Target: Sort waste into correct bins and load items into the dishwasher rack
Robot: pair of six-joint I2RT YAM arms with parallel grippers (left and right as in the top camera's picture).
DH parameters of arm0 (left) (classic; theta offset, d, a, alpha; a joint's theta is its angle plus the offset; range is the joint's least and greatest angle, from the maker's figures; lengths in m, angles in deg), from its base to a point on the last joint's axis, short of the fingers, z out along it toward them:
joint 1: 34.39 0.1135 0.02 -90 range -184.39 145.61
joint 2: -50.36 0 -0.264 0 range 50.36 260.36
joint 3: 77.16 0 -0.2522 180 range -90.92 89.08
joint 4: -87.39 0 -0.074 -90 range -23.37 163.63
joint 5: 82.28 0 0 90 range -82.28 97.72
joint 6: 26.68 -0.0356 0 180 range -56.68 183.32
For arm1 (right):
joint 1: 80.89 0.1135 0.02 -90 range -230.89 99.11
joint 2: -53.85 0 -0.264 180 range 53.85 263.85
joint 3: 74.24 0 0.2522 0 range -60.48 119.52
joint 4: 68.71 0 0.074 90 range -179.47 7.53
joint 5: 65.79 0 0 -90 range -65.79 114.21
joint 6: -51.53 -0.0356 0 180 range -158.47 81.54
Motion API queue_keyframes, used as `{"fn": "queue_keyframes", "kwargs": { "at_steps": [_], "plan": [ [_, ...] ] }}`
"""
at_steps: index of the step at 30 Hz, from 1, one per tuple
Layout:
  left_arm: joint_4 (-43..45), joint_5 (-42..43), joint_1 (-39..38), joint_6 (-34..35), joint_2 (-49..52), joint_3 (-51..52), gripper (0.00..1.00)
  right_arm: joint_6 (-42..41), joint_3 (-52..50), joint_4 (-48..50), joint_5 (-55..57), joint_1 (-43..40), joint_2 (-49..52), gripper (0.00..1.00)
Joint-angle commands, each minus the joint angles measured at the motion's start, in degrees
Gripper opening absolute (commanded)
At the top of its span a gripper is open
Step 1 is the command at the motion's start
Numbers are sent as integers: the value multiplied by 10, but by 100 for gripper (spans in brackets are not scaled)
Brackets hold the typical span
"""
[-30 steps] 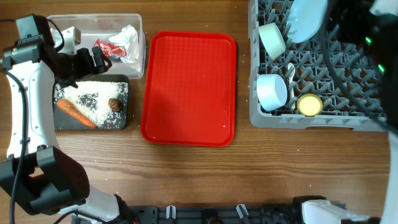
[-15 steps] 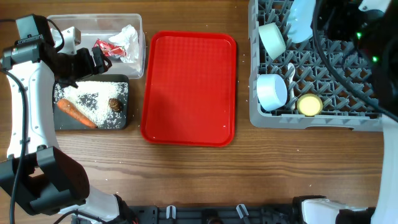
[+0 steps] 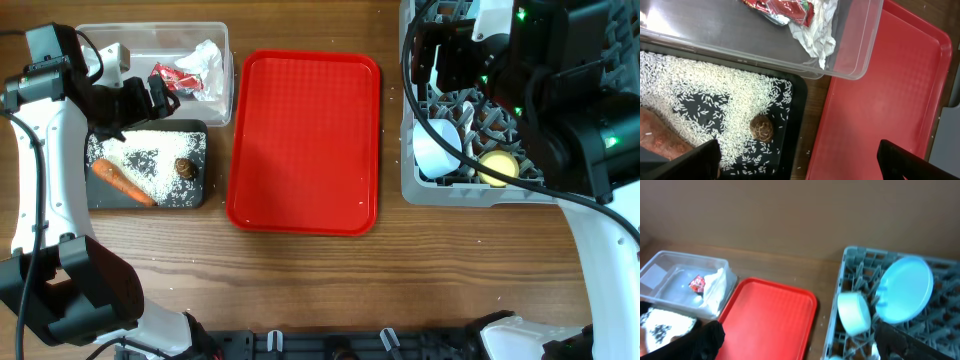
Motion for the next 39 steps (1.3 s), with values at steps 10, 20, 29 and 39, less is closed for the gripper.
{"fn": "queue_keyframes", "kwargs": {
  "at_steps": [10,20,29,39],
  "plan": [
    [1,-3,2,-13,-7,-7,100,48,-440,349,-10,-45,-217,100],
    [1,-3,2,-13,-7,-7,100,47,-894,612,-24,-61,-554,100],
    [1,-3,2,-13,-7,-7,100,-10,-1089,627,-30,-61,-752,100],
    [1,-3,2,-13,-7,-7,100,-13,-1088,559,-45,-61,-828,100]
  ]
}}
